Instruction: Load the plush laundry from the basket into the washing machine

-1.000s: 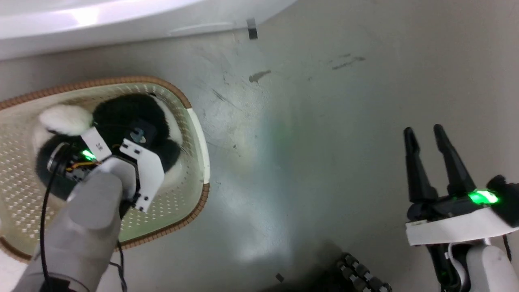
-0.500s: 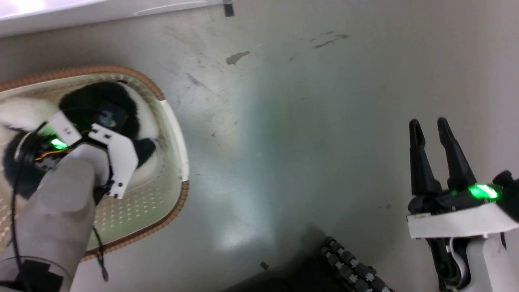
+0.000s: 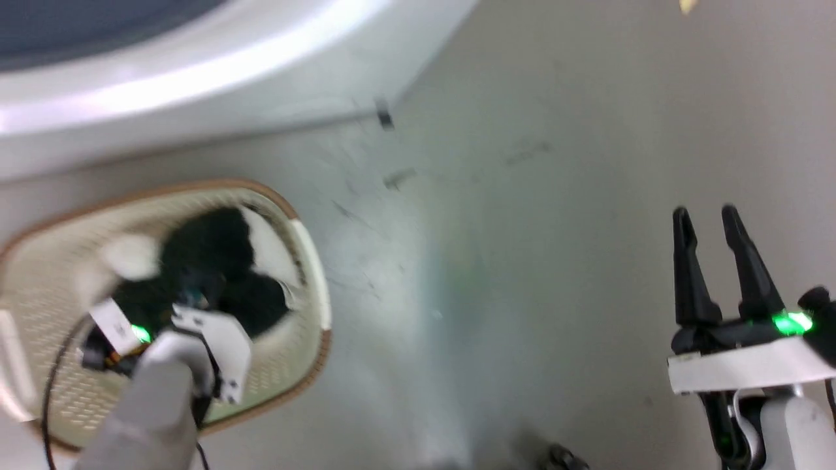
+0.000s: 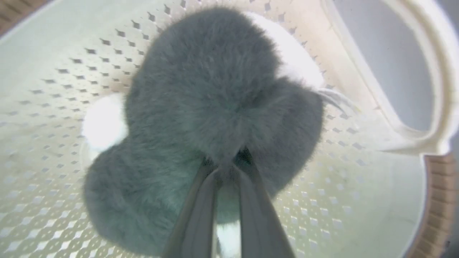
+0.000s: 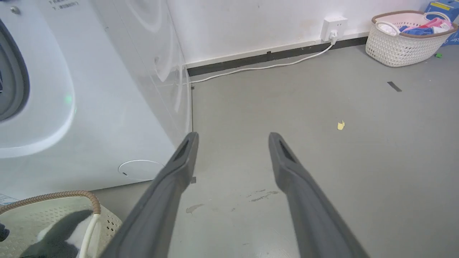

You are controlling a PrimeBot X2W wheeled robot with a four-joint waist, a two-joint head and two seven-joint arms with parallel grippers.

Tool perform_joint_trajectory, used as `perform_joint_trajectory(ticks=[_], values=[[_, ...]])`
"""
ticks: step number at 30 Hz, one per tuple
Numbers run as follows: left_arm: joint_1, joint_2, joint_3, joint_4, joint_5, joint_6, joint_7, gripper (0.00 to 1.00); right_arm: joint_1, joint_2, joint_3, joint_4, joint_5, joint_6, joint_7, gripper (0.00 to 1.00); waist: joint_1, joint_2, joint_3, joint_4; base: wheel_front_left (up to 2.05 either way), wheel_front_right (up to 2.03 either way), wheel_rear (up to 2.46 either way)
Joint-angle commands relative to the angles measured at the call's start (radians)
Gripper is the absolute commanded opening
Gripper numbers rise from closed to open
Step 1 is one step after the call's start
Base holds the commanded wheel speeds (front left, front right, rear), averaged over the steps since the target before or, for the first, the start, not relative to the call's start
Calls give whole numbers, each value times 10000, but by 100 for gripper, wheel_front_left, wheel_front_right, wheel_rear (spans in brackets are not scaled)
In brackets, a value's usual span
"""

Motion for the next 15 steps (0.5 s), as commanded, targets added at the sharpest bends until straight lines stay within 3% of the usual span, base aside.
perform_joint_trajectory(ticks=[1,2,5,15], values=[[216,-102,35,-84,-62,22,-170,0,135,-2,-66,29,-133,-9,-44,100,0,0,-1322,911,0,0,0],[789,-425,102,-436,-208,8,-433,0,401,-2,-230,23,-409,-9,-44,100,0,0,-2156,1319,0,0,0],[1493,-657,302,-1638,-308,163,-501,0,689,-2,-421,-48,-688,-9,-44,100,0,0,-2942,1830,0,0,0],[3920,-761,1145,-5752,86,900,-507,0,1199,-2,-589,23,-897,-9,-44,100,0,0,-4187,2330,0,0,0]])
